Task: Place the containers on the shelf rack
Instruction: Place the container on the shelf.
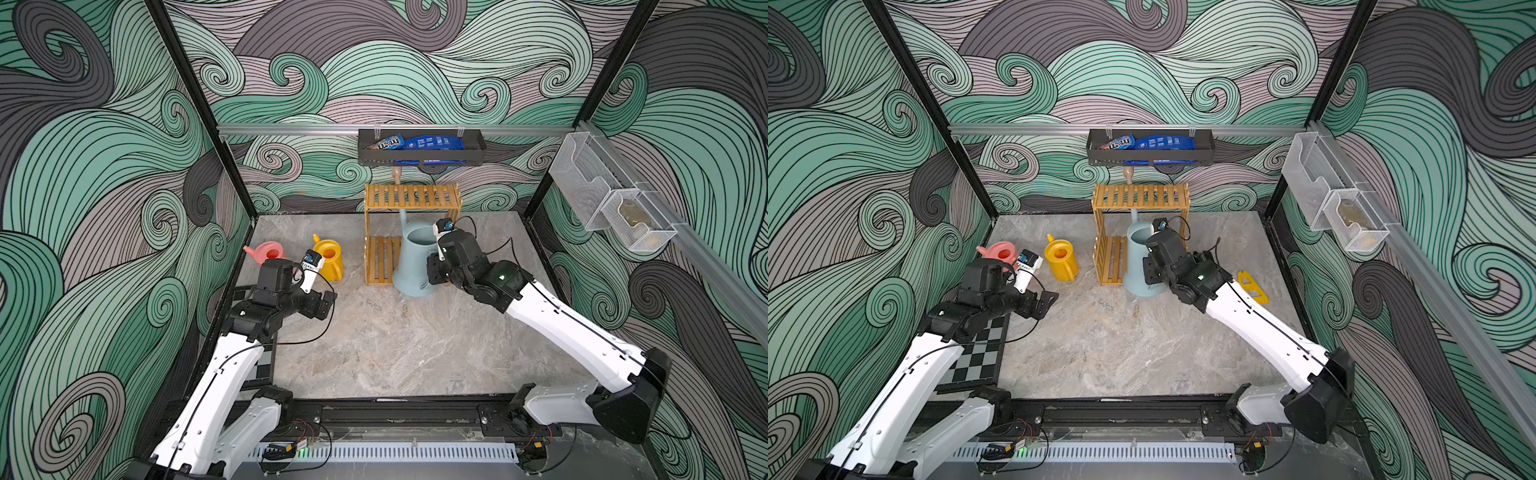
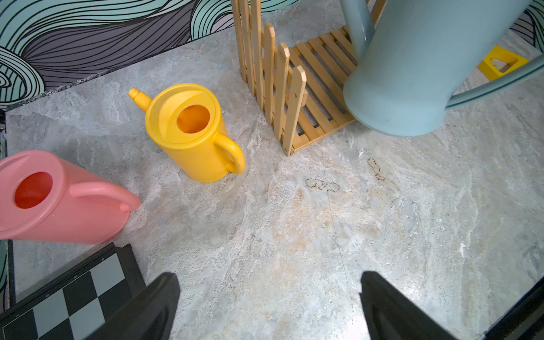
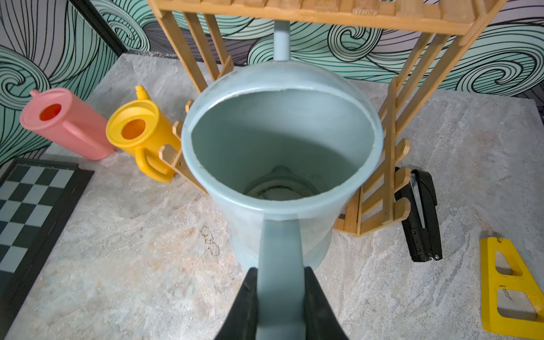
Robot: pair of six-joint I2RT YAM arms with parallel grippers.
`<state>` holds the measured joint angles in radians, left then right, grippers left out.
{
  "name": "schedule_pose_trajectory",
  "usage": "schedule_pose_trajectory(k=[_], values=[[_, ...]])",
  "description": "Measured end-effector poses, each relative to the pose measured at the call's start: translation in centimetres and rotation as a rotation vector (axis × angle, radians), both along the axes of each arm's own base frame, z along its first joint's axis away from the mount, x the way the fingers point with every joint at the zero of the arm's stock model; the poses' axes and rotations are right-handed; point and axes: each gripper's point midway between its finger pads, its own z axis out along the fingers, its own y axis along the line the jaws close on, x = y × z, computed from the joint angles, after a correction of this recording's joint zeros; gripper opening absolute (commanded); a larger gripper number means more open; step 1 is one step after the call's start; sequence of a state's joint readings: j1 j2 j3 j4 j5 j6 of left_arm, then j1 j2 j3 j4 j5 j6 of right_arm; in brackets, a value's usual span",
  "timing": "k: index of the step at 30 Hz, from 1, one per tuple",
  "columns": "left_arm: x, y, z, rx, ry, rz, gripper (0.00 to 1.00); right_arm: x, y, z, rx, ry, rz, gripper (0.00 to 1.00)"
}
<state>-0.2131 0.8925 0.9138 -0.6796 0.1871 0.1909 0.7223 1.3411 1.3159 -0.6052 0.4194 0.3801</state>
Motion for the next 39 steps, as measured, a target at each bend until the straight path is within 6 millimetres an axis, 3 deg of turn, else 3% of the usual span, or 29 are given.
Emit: schedule_pose_trajectory(k=[31,39], values=[[-0.2,-0.5,-0.1,0.016,-0.004,-0.020,0.99,4.4,0.7,-4.8,0.045,-0.127,-0.137,0.00],[-0.2,-0.6,0.0,0.015,-0.004,-0.024,0.99,5.5,1.3,-5.2,0.045,-0.158,-0.146,0.00]])
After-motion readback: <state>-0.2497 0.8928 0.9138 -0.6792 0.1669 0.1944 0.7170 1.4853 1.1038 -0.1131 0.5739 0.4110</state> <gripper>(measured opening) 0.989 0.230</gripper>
